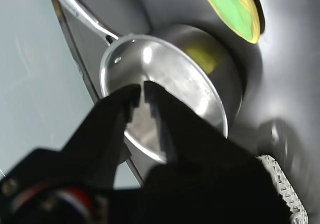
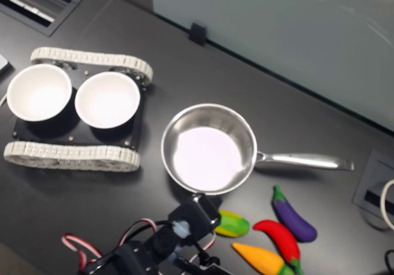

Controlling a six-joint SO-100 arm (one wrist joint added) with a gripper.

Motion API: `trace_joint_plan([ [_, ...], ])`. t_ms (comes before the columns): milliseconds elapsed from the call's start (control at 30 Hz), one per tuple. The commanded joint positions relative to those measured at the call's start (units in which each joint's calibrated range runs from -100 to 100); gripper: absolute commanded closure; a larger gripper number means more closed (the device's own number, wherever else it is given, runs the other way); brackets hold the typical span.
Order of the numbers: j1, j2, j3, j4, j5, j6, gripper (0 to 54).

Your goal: Pick up the carrot and place them in the pan

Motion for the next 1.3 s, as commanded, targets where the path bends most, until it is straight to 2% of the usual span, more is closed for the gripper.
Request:
trace_joint_plan([
  [0,6.4,4.3,-6.7,0.5,2.1,-2.0,52.4],
  [233,14.2,9.2,-10.1,0.5,4.7,-4.6,52.3],
  [833,25.4,12.9,-9.4,0.4,11.0,-4.6,50.9],
  [900,26.4,13.0,-9.2,0.4,11.9,-4.6,49.7],
  [1000,28.0,12.5,-8.5,0.4,13.0,-4.6,44.8],
  [1267,30.9,14.2,-7.1,0.4,16.2,-4.6,40.1],
])
